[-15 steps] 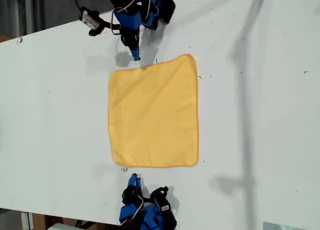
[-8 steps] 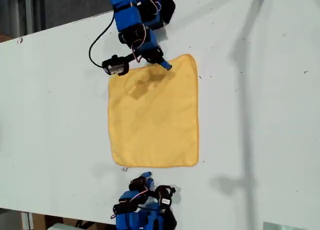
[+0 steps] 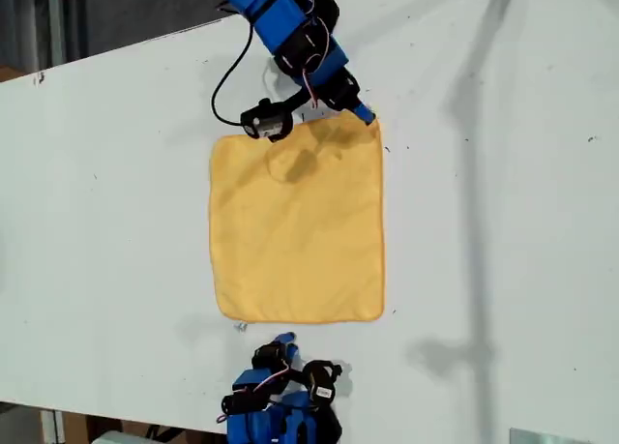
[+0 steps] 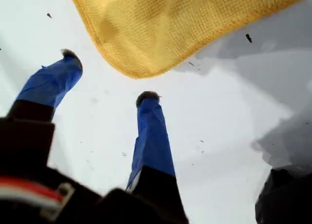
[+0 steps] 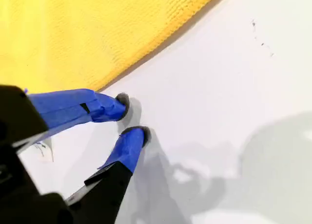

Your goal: Grasp corners of a square towel and fold twice.

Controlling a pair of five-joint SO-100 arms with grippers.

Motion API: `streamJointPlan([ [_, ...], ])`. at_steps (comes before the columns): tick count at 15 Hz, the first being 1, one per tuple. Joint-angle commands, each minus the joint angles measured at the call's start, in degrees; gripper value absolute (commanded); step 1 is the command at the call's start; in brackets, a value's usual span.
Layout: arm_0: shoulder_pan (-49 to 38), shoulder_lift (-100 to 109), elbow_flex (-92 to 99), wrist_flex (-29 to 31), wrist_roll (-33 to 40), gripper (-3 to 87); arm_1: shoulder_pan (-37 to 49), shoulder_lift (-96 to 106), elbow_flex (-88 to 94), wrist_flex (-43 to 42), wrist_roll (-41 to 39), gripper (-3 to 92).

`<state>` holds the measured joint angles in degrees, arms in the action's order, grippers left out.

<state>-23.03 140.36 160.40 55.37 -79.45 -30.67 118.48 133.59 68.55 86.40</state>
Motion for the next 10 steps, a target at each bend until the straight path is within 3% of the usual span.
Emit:
streamJointPlan([
  [1,-0.79,3.78,0.79,0.00,0.44,9.0,0.62,-6.24,-3.16,-2.72,-0.97,27.7],
  [4,-0.88,8.79,3.08,0.97,0.62,9.0,4.39,-25.05,-13.97,0.35,-4.22,28.9],
  [7,-0.79,11.69,4.22,1.85,0.88,8.8,7.21,-27.25,-14.41,-0.35,-6.15,29.1],
  [8,-0.70,11.78,4.31,1.85,0.88,8.8,7.91,-27.69,-13.45,-2.11,-6.94,25.2],
  [9,-0.62,11.87,4.31,1.85,0.97,8.8,8.35,-29.00,-13.10,-3.25,-6.94,3.8],
  [10,-0.09,11.87,4.22,1.85,1.14,8.9,8.44,-29.97,-13.10,-4.31,-7.12,-0.1],
])
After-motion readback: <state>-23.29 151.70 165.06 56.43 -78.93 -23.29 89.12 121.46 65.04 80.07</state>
